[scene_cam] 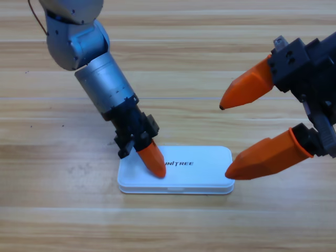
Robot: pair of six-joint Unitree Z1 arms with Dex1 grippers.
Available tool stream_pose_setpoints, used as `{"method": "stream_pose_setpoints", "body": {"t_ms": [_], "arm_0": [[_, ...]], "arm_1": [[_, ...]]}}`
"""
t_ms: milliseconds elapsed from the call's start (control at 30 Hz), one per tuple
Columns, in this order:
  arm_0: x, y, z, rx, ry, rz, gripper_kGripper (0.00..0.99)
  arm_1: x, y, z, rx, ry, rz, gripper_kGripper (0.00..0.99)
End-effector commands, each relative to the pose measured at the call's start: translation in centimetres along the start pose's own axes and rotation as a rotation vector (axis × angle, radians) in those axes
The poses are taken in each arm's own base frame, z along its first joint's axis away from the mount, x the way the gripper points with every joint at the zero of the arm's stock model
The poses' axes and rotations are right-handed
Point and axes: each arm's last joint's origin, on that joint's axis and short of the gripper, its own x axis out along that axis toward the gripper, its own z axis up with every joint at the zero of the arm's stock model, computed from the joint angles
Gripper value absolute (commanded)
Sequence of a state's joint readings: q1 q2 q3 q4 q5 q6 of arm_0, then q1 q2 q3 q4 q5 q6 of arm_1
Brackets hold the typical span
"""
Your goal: Clean up eraser and pencils
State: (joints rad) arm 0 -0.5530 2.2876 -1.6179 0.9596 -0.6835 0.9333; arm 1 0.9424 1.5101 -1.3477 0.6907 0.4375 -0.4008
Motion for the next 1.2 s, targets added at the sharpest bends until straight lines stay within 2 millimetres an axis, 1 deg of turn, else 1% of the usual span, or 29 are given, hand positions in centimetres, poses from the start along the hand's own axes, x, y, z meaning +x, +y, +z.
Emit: {"method": "stream_pose_setpoints", "body": {"t_ms": [33, 133, 233, 333, 400, 500, 600, 700, 800, 933, 967, 1033, 1067, 1100, 1200], "arm_0": [[2.1, 0.4, -0.8, -0.017, 0.048, -0.022, 0.0], [0.0, -0.9, 0.4, 0.007, 0.033, 0.016, 0.0], [-3.3, -3.3, 1.9, 0.035, 0.001, 0.054, 0.0], [-6.6, -7.3, 3.5, 0.082, -0.04, 0.106, 0.0], [-8.7, -10.3, 4.4, 0.117, -0.074, 0.146, 0.0], [-10.9, -14.8, 5.5, 0.164, -0.104, 0.203, 0.0], [-11.7, -18.2, 6.3, 0.205, -0.105, 0.248, 0.0], [-11.8, -20.8, 6.8, 0.243, -0.089, 0.278, 0.0], [-11.5, -22.5, 6.9, 0.285, -0.073, 0.289, 0.0], [-10.8, -23.1, 7.2, 0.306, -0.048, 0.297, 0.0], [-10.7, -23.1, 7.2, 0.307, -0.039, 0.302, 0.089], [-10.5, -23.2, 6.8, 0.282, -0.02, 0.313, 0.773], [-10.5, -23.3, 6.7, 0.27, -0.022, 0.313, 0.963], [-10.5, -23.4, 6.5, 0.266, -0.02, 0.314, 0.99], [-10.5, -23.6, 6.3, 0.266, -0.016, 0.315, 0.99]], "arm_1": [[-0.1, -0.7, -0.2, 0.025, -0.01, -0.003, 0.988], [0.0, -0.7, -0.2, 0.025, -0.01, -0.003, 0.988], [0.0, -0.7, -0.2, 0.027, -0.01, -0.003, 0.988], [0.0, -0.7, -0.1, 0.032, -0.01, -0.005, 0.988], [0.0, -0.7, -0.1, 0.034, -0.01, -0.005, 0.989], [0.0, -0.8, -0.1, 0.035, -0.01, -0.005, 0.989], [0.0, -0.8, -0.1, 0.037, -0.01, -0.007, 0.989], [0.0, -0.8, -0.1, 0.039, -0.01, -0.007, 0.989], [0.0, -0.8, -0.1, 0.042, -0.008, -0.006, 0.989], [0.0, -0.8, -0.1, 0.044, -0.008, -0.006, 0.989], [0.0, -0.8, -0.1, 0.043, -0.01, -0.007, 0.989], [0.0, -0.8, -0.1, 0.042, -0.01, -0.009, 0.989], [0.0, -0.7, -0.1, 0.045, -0.01, -0.007, 0.989], [0.0, -0.7, -0.1, 0.045, -0.01, -0.007, 0.989], [0.0, -0.8, -0.1, 0.045, -0.009, -0.008, 0.989]]}}
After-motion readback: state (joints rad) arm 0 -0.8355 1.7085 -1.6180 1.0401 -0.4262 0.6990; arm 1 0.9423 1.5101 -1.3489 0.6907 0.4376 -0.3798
